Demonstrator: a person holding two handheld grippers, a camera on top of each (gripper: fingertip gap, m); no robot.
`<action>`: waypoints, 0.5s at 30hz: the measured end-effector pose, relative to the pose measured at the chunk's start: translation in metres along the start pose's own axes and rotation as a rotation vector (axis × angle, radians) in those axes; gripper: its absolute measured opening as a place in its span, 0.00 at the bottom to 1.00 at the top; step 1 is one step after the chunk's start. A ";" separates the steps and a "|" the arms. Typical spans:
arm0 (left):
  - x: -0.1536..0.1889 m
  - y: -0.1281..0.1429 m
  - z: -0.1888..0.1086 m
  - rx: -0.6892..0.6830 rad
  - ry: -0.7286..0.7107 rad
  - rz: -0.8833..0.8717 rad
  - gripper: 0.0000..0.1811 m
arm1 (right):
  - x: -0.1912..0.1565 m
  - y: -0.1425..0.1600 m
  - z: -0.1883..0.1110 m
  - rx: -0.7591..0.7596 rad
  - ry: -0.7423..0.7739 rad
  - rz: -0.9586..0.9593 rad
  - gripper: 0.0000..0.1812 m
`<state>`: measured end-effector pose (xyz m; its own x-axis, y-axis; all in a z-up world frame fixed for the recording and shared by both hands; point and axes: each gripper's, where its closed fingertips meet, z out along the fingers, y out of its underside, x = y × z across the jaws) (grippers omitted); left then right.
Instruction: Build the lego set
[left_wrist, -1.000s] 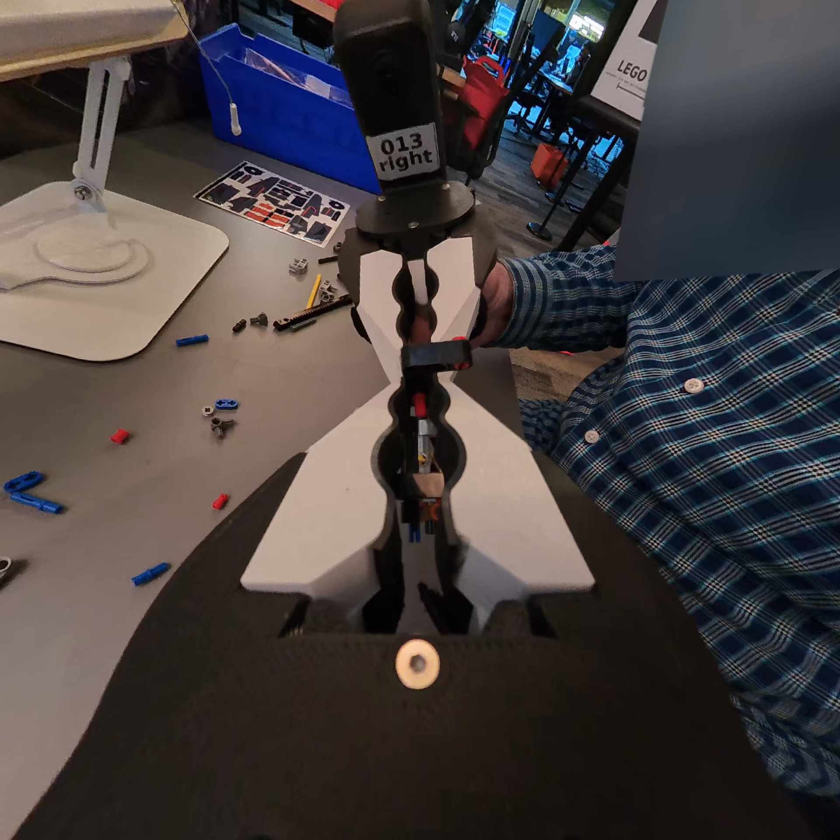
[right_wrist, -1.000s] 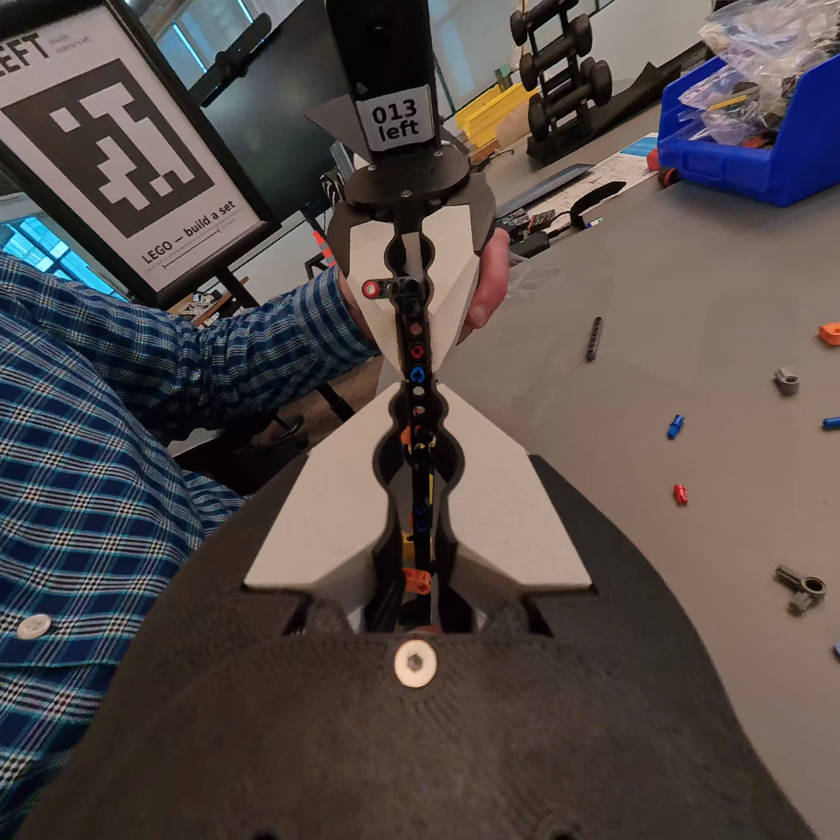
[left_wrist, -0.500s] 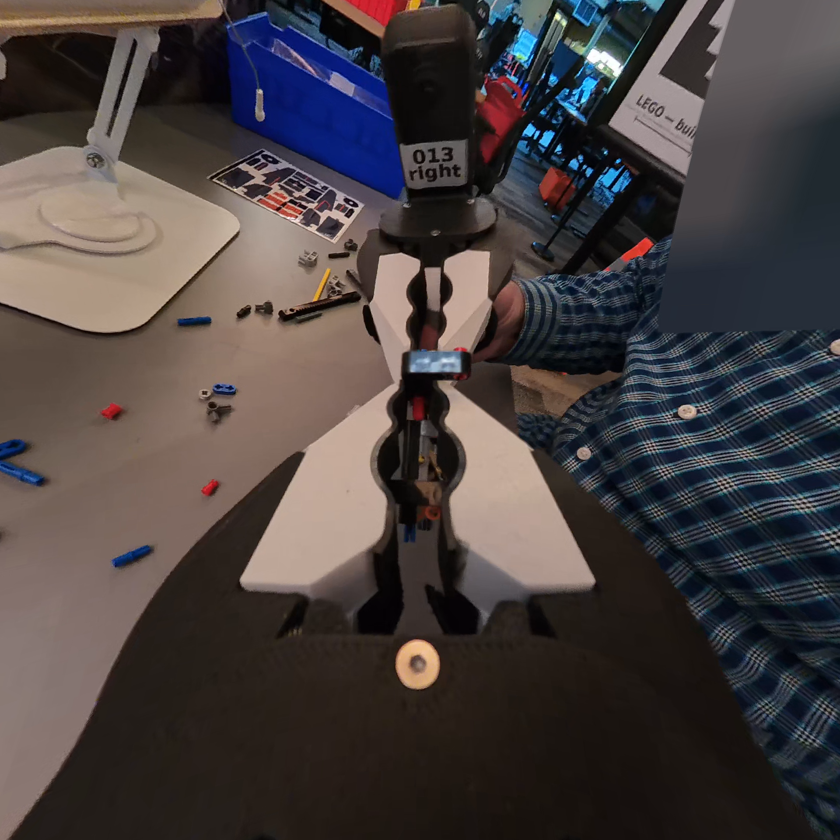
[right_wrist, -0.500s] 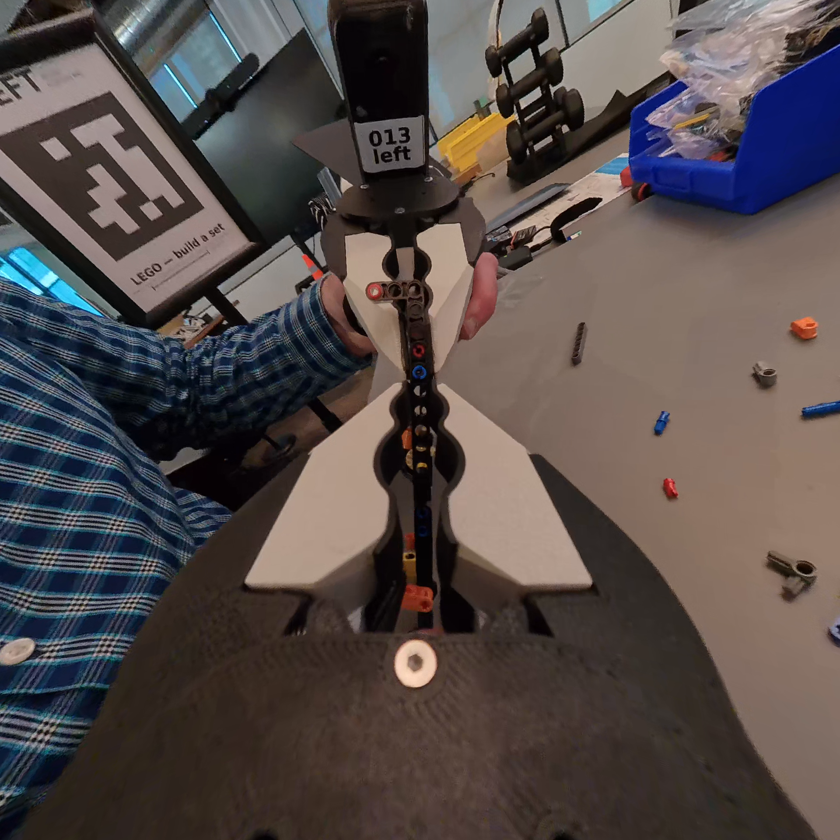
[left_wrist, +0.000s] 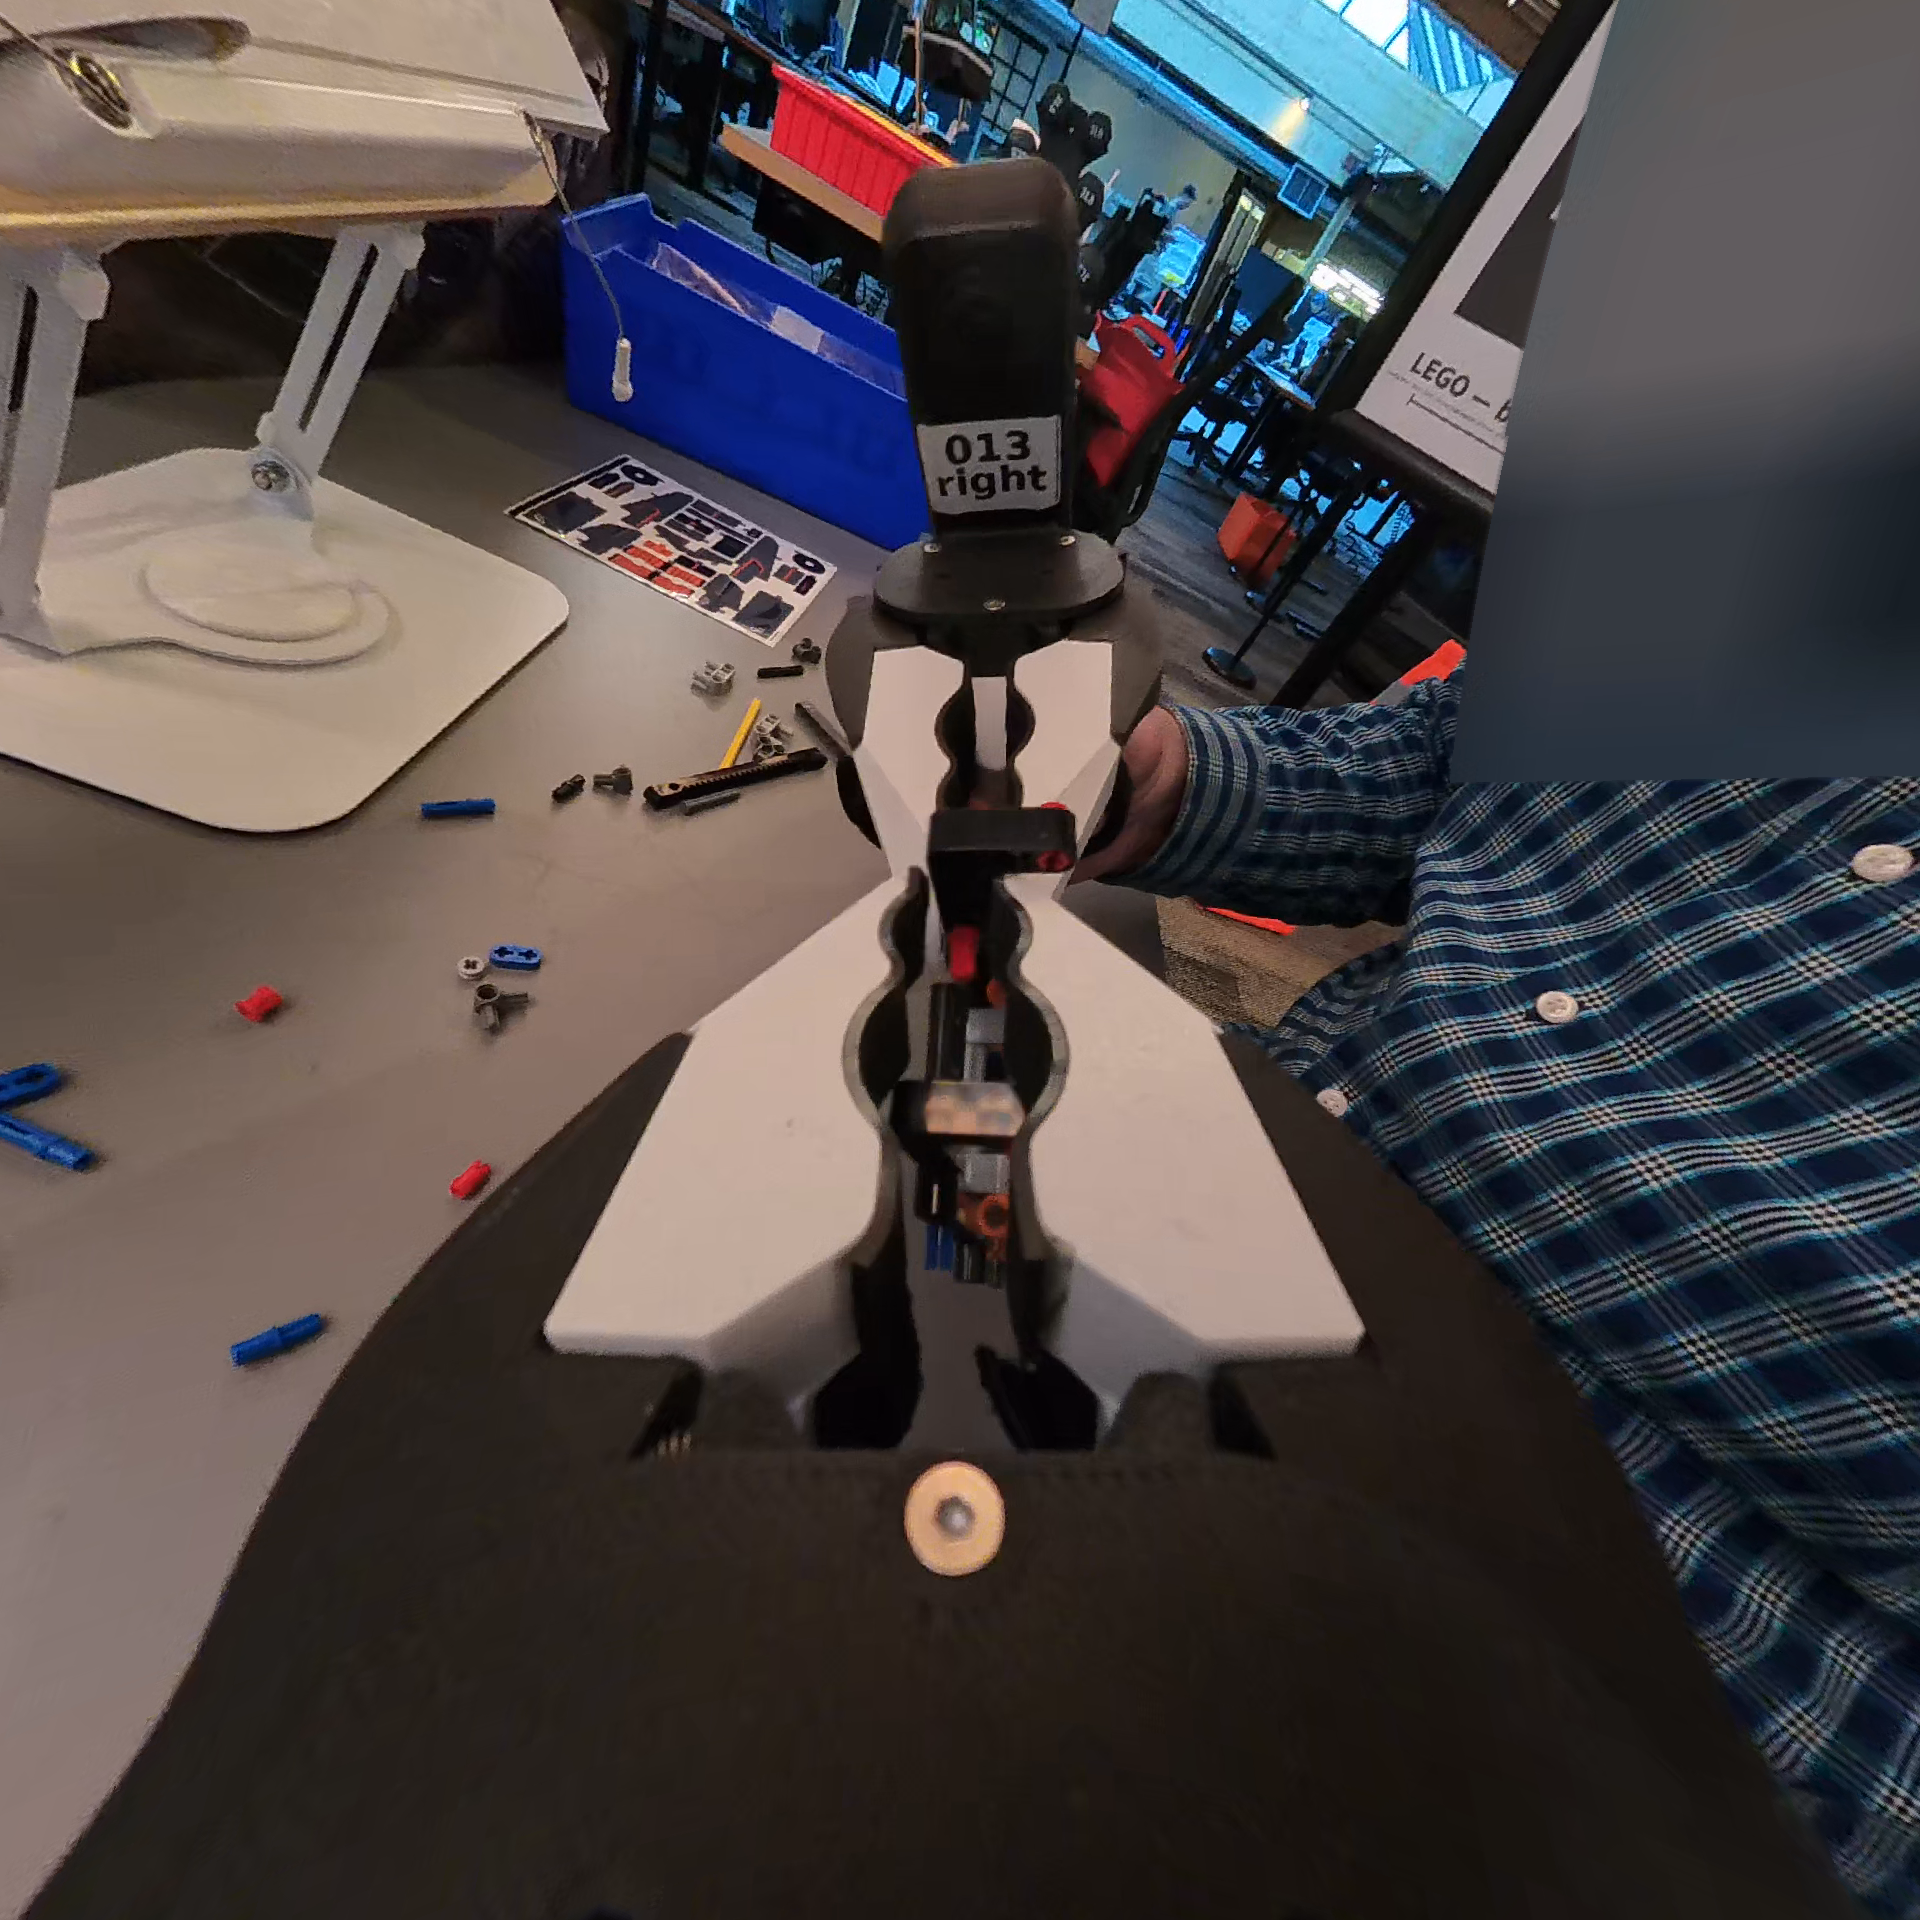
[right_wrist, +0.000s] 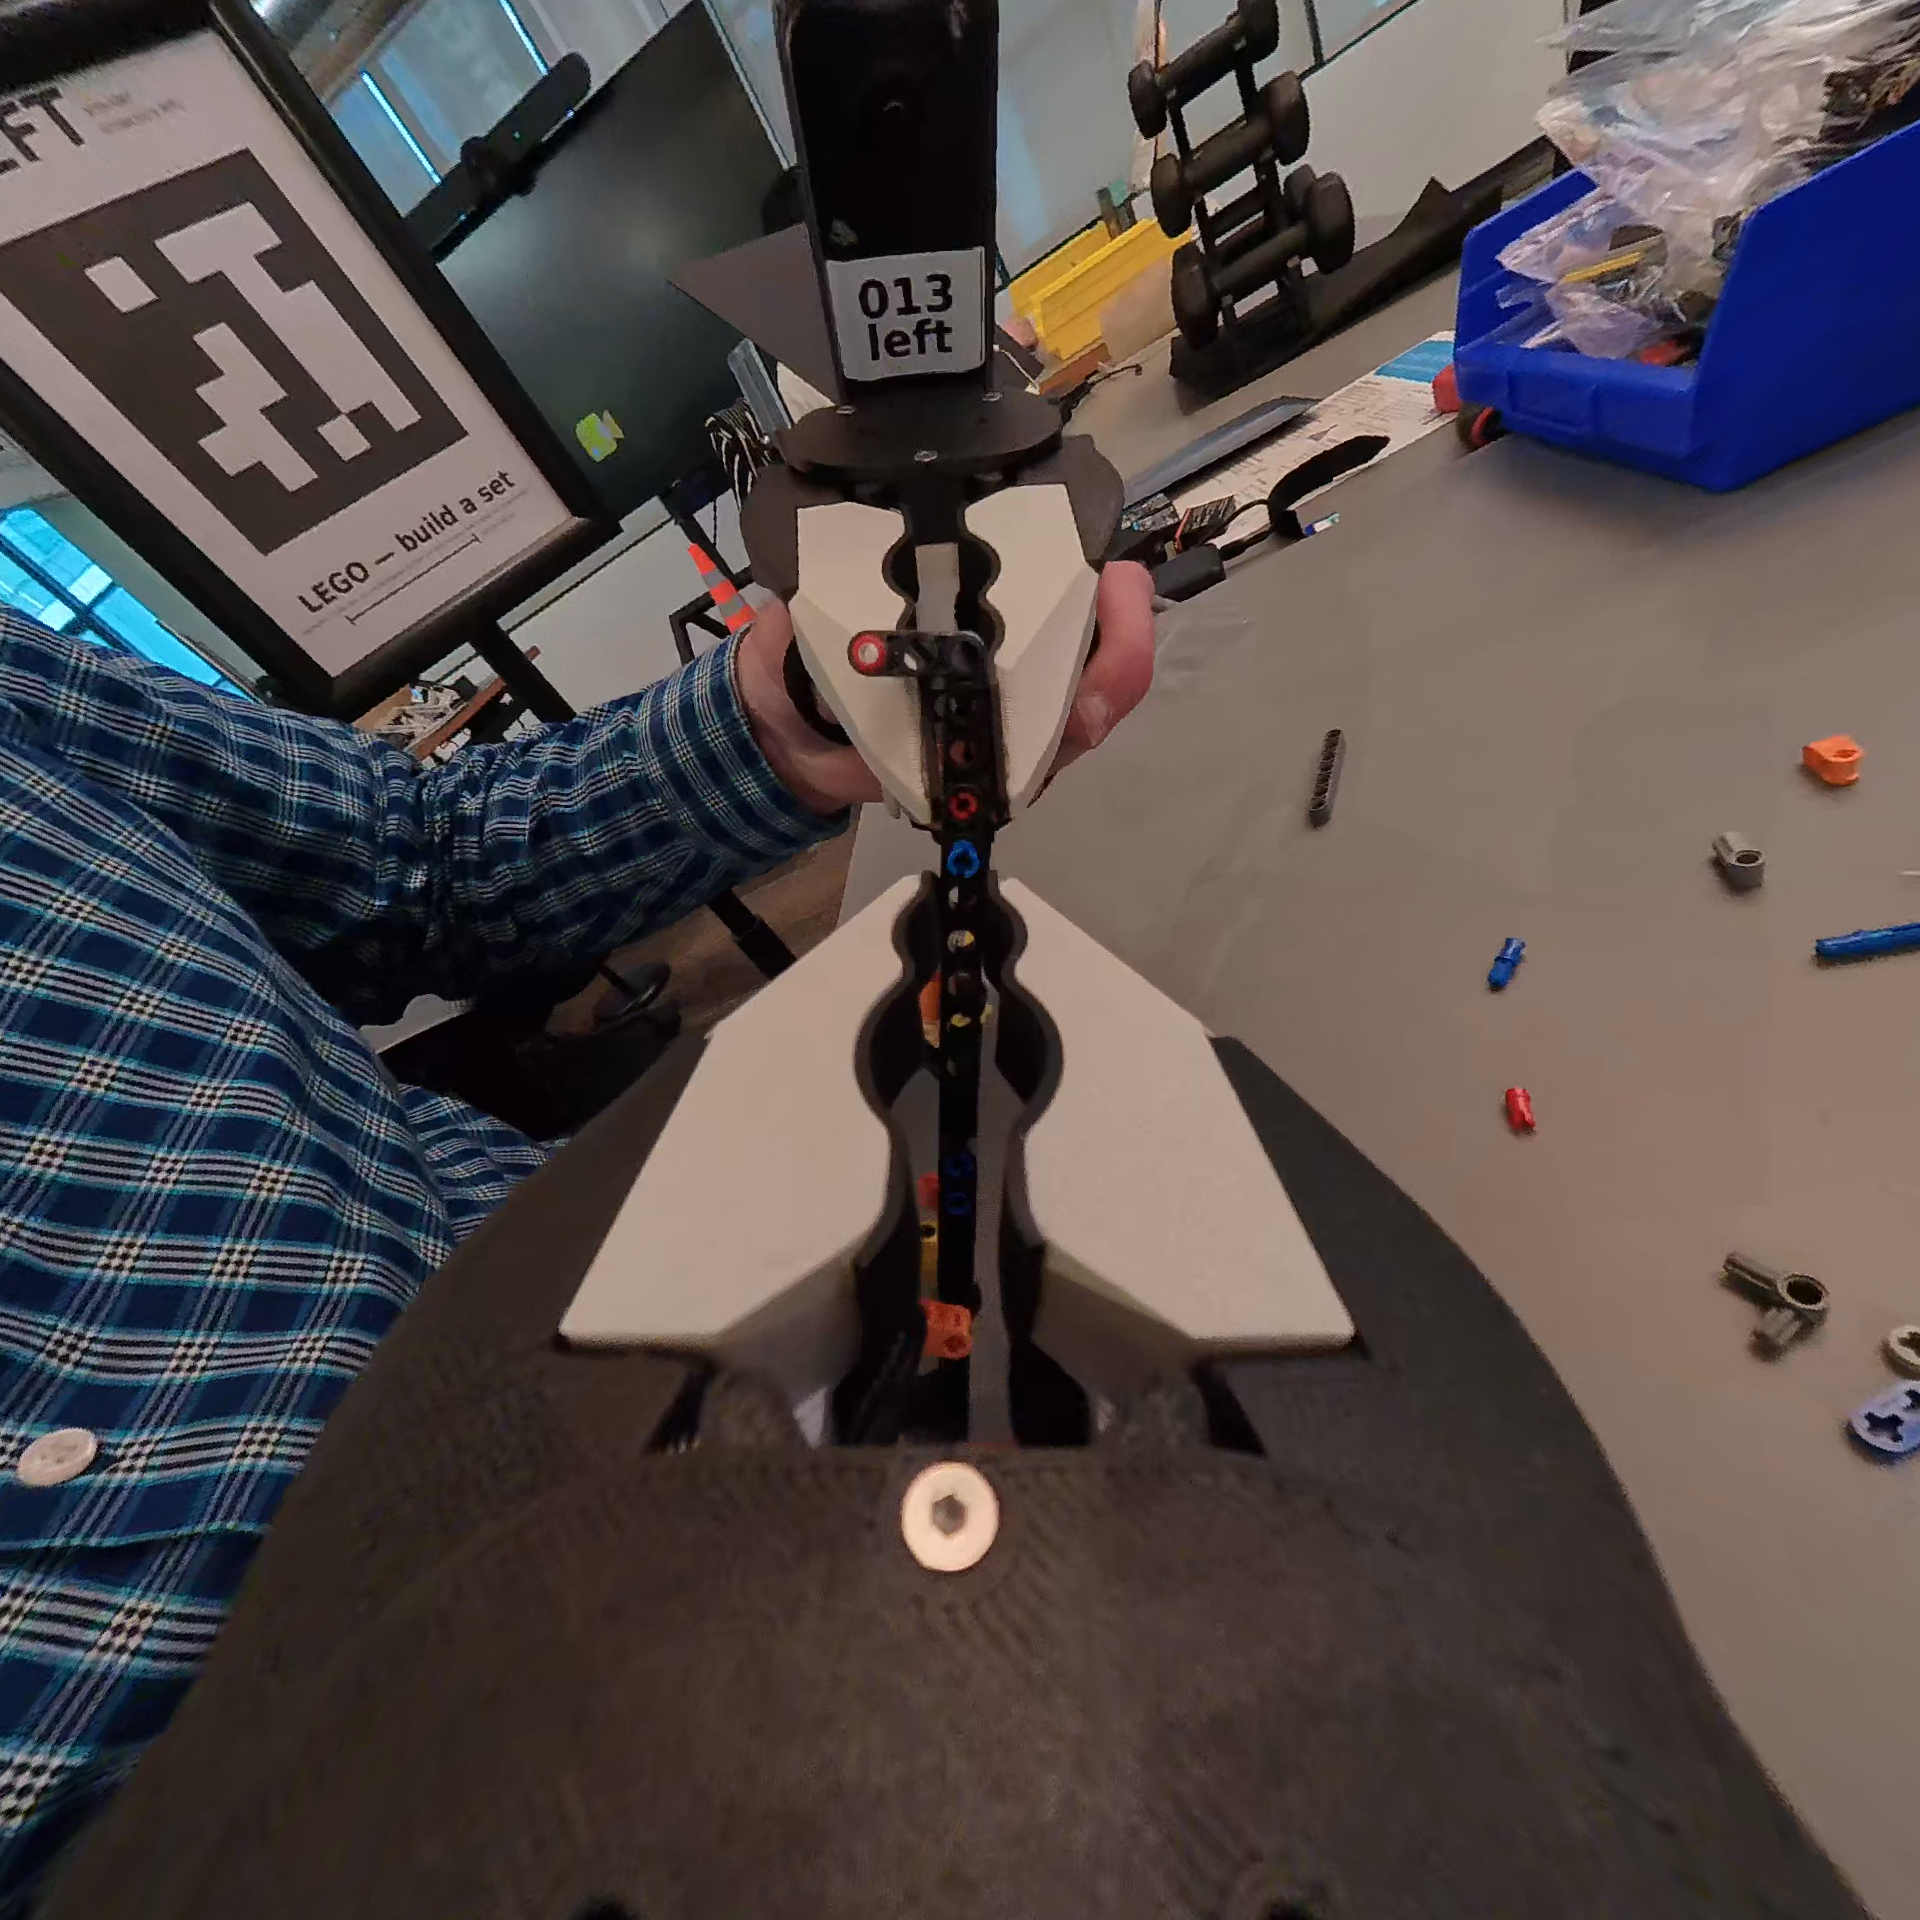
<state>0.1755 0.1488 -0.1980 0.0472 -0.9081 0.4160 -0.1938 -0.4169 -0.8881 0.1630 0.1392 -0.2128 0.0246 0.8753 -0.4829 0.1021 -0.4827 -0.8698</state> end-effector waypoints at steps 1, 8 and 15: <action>0.000 0.000 0.000 0.001 -0.006 0.002 0.06 | 0.000 0.000 0.000 0.001 -0.001 0.003 0.03; 0.002 -0.002 0.001 0.022 0.004 0.012 0.03 | 0.000 -0.002 -0.002 0.008 -0.002 -0.004 0.03; 0.006 0.001 0.005 -0.009 0.014 0.028 0.03 | -0.003 0.002 0.005 -0.023 0.018 -0.050 0.03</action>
<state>0.1801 0.1429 -0.1974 0.0277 -0.9188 0.3937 -0.2038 -0.3908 -0.8976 0.1580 0.1360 -0.2135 0.0369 0.8987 -0.4370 0.1264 -0.4380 -0.8901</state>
